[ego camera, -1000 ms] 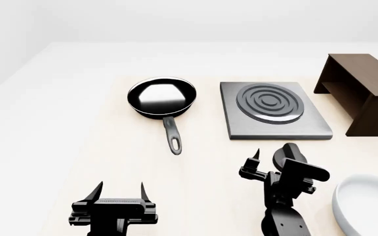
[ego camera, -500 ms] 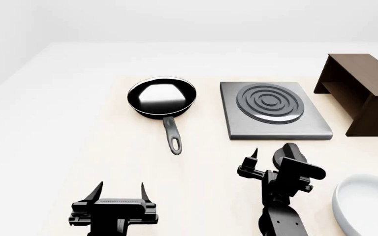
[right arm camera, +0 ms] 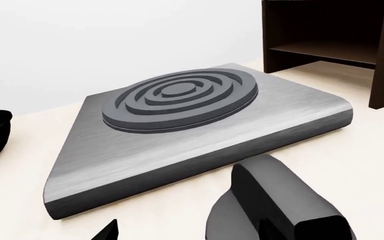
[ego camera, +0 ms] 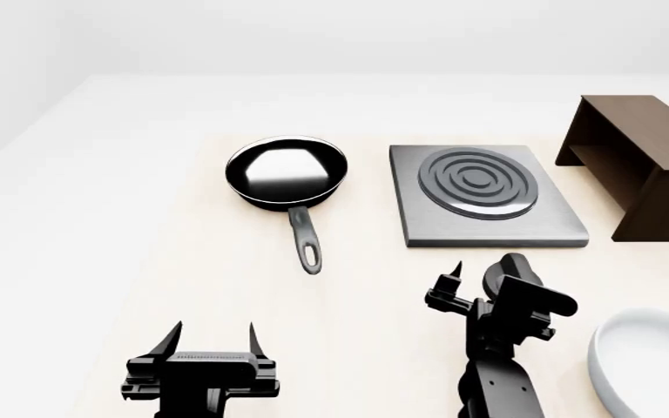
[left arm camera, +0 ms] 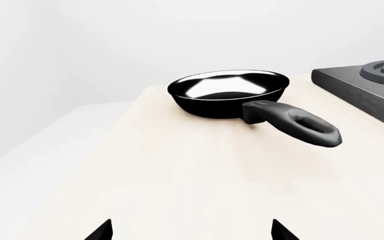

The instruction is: Turn on the stove.

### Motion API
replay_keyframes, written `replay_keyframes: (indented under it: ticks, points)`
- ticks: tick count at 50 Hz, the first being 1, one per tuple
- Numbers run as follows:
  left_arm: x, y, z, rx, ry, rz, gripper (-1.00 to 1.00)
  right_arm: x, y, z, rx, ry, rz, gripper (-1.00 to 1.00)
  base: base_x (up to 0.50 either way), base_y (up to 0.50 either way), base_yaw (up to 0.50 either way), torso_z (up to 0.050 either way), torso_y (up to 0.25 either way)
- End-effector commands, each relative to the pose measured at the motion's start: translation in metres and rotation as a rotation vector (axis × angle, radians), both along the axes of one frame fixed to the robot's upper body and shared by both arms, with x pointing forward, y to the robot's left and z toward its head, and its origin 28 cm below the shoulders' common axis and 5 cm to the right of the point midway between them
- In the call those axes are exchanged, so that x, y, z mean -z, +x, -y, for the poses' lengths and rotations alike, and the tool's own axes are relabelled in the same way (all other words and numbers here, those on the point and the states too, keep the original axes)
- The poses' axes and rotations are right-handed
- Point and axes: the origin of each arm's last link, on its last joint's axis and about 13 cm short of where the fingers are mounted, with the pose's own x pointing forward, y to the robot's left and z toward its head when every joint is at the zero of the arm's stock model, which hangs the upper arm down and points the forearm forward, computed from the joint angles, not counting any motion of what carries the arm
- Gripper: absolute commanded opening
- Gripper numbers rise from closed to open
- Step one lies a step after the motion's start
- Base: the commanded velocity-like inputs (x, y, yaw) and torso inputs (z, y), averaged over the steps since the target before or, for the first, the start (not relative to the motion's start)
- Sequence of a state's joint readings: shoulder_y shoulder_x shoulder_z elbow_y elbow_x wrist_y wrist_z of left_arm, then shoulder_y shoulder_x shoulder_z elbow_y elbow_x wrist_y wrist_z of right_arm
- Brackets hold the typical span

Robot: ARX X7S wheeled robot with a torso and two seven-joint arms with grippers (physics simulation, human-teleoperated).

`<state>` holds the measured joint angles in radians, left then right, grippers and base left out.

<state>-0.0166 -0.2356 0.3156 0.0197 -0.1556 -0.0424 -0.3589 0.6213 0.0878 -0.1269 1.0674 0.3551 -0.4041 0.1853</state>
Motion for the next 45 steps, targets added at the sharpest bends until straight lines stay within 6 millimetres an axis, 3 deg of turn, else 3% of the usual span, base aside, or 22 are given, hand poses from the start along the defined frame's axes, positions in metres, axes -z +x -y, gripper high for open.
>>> replay_keyframes:
  ticks: [1,22,31,45]
  points:
    - [-0.003,0.002,0.0,0.009,-0.018,0.017,1.0,0.002,0.002,-0.004,-0.018,0.008,-0.004,1.0,0.0,0.0,0.0,0.0,0.0]
    - [-0.002,0.002,0.0,0.009,-0.017,0.017,1.0,0.001,0.0,-0.004,0.008,0.031,0.011,1.0,0.0,0.0,0.0,0.0,0.0]
    - [-0.003,0.002,0.001,0.01,-0.016,0.018,1.0,-0.012,-0.008,0.0,0.208,0.163,0.159,1.0,0.0,0.0,0.0,0.0,0.0]
    - [-0.003,0.002,0.001,0.01,-0.015,0.019,1.0,-0.012,-0.009,-0.001,0.196,0.168,0.167,1.0,0.0,0.0,0.0,0.0,0.0]
